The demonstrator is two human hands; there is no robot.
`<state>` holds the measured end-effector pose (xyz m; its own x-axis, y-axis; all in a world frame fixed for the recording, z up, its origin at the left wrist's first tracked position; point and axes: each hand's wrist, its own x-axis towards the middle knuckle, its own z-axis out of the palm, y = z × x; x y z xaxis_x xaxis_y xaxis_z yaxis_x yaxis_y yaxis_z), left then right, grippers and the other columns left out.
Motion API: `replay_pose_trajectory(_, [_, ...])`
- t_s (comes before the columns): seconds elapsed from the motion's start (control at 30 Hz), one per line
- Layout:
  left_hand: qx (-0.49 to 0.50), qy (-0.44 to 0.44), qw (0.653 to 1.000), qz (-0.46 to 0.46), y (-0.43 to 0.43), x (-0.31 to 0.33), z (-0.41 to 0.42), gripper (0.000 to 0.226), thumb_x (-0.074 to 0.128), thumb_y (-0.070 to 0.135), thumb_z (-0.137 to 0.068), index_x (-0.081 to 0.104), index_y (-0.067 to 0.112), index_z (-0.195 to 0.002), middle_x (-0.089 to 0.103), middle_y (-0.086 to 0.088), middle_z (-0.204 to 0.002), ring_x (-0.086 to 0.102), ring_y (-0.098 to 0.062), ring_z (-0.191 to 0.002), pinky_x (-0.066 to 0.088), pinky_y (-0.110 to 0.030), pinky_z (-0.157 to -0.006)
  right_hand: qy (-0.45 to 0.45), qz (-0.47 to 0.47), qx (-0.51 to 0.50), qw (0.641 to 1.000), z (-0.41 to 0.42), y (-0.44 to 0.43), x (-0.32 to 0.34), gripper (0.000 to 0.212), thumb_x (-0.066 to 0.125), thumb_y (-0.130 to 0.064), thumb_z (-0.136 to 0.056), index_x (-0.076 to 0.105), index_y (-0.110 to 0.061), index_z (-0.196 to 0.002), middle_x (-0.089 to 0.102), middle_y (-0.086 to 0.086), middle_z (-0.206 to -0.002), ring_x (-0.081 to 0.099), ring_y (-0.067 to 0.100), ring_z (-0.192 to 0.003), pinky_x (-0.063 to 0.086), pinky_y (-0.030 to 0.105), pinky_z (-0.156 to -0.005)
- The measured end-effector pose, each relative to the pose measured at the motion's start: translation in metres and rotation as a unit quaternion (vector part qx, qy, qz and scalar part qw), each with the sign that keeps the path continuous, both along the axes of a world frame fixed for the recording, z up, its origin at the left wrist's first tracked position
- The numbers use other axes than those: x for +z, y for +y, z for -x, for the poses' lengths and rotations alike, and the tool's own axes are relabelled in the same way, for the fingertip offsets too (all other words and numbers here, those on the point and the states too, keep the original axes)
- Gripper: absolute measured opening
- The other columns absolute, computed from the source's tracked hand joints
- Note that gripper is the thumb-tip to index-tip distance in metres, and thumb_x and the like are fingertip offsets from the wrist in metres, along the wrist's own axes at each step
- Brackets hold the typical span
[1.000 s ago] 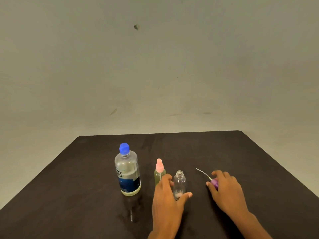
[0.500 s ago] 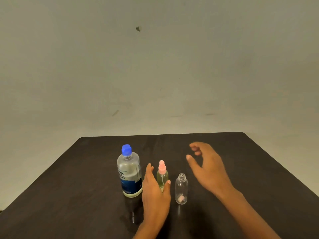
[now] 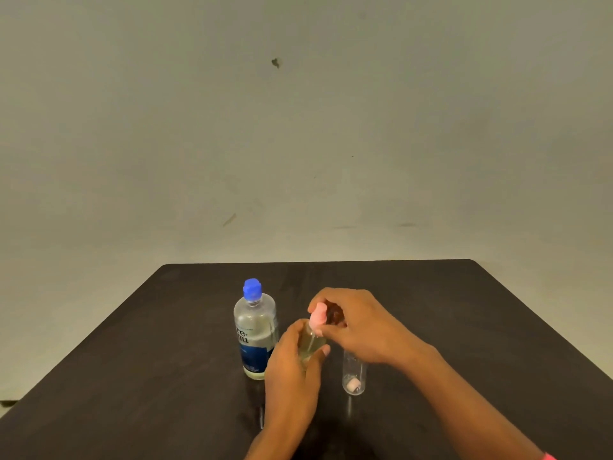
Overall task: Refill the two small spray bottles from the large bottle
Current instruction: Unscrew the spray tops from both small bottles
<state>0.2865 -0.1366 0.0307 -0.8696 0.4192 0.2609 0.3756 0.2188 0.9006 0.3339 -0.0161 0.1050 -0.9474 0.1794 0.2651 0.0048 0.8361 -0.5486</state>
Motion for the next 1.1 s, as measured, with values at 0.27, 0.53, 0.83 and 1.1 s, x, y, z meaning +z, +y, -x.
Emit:
replay_pose_trajectory(0.27, [0.034, 0.118, 0.991, 0.054, -0.021, 0.009, -0.004, 0.043, 0.069, 0.025, -0.083, 0.053, 0.031, -0.123, 0.058, 0.017, -0.112, 0.056, -0.004, -0.105, 0.049, -0.027, -0.094, -0.006, 0.044, 0.038, 0.998, -0.01, -0.004, 0.011, 0.03, 0.068, -0.039, -0.084, 0.058, -0.034, -0.111, 0.06, -0.018, -0.104, 0.059, 0.003, -0.094, 0.052, 0.017, -0.081])
replay_pose_trajectory(0.53, [0.051, 0.192, 0.978, 0.063, -0.028, 0.018, -0.006, 0.047, 0.077, 0.029, -0.075, 0.06, 0.028, -0.12, 0.045, 0.033, -0.096, 0.051, -0.002, -0.099, 0.035, -0.007, -0.076, 0.007, 0.037, 0.052, 0.998, -0.014, -0.006, 0.018, 0.013, 0.067, -0.019, -0.085, 0.066, -0.03, -0.092, 0.063, -0.014, -0.093, 0.06, 0.005, -0.088, 0.053, 0.024, -0.08])
replay_pose_trajectory(0.83, [0.051, 0.229, 0.971, 0.053, -0.031, 0.025, -0.006, 0.048, 0.079, 0.026, -0.073, 0.062, 0.028, -0.117, 0.046, 0.034, -0.094, 0.053, -0.005, -0.096, 0.039, -0.011, -0.079, 0.005, 0.034, 0.034, 0.999, -0.019, -0.003, 0.019, 0.004, 0.065, -0.032, -0.088, 0.063, -0.028, -0.09, 0.065, -0.011, -0.087, 0.061, 0.007, -0.08, 0.054, 0.027, -0.073])
replay_pose_trajectory(1.1, [0.043, 0.232, 0.971, 0.04, -0.033, 0.026, -0.008, 0.047, 0.078, 0.024, -0.074, 0.061, 0.03, -0.117, 0.045, 0.036, -0.095, 0.052, 0.001, -0.094, 0.04, -0.011, -0.079, -0.001, 0.07, 0.032, 0.997, -0.023, -0.001, 0.023, 0.03, 0.058, -0.056, -0.084, 0.062, -0.028, -0.093, 0.066, -0.006, -0.083, 0.064, 0.009, -0.073, 0.056, 0.028, -0.068])
